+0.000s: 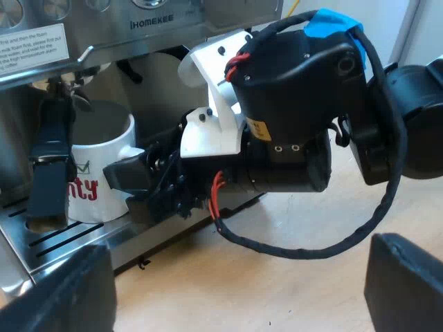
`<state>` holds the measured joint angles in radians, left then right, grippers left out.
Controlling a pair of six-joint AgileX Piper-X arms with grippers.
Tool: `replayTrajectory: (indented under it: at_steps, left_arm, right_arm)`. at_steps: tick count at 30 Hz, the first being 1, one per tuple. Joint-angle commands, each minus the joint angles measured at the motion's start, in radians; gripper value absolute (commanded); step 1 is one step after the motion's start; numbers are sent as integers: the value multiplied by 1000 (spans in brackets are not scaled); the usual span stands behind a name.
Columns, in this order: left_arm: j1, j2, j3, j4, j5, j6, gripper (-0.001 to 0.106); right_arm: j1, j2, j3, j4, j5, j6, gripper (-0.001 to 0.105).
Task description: Place mug into machine
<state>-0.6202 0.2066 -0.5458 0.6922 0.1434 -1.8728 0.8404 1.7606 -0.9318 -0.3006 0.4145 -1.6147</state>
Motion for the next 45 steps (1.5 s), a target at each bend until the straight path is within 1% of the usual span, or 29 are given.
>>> replayTrajectory:
  at_steps: [1,4,7,14,20,22,25,29,30,36,39,45]
  left_arm:
    - [-5,-5,-4,-18,3,-5,74]
    - [-5,-5,-4,-18,3,-5,74]
    - [-5,-5,-4,-18,3,-5,74]
    - [-5,-5,-4,-18,10,-5,74]
    - [-5,-5,-4,-18,10,-5,74]
    - [-5,-5,-4,-18,10,-5,74]
    - [-5,-5,-4,-18,19,-7,74]
    - [-5,-5,-4,-18,79,-8,74]
    - [-5,-5,-4,-18,81,-8,74]
    - [-5,-5,-23,-18,70,-8,74]
    - [-5,-5,-44,-18,66,-3,74]
    - [-5,-5,-80,-18,61,-1,74]
  right_arm:
    - [2,9,-11,-36,1,-4,45]
    - [2,23,-11,-65,9,-4,45]
    - [2,32,-11,-70,44,-4,45]
    - [1,60,-11,-145,46,-4,45]
    - [1,68,-17,-141,46,-4,45]
    - [1,61,-17,-126,46,-21,45]
    - [9,31,-17,-57,49,-33,45]
    - [12,-26,-17,70,64,-35,45]
    - [15,-46,-17,101,67,-35,45]
    - [50,-164,-17,286,136,-35,45]
    - [74,-213,-17,369,136,-35,45]
    - [147,-277,-17,470,134,-35,45]
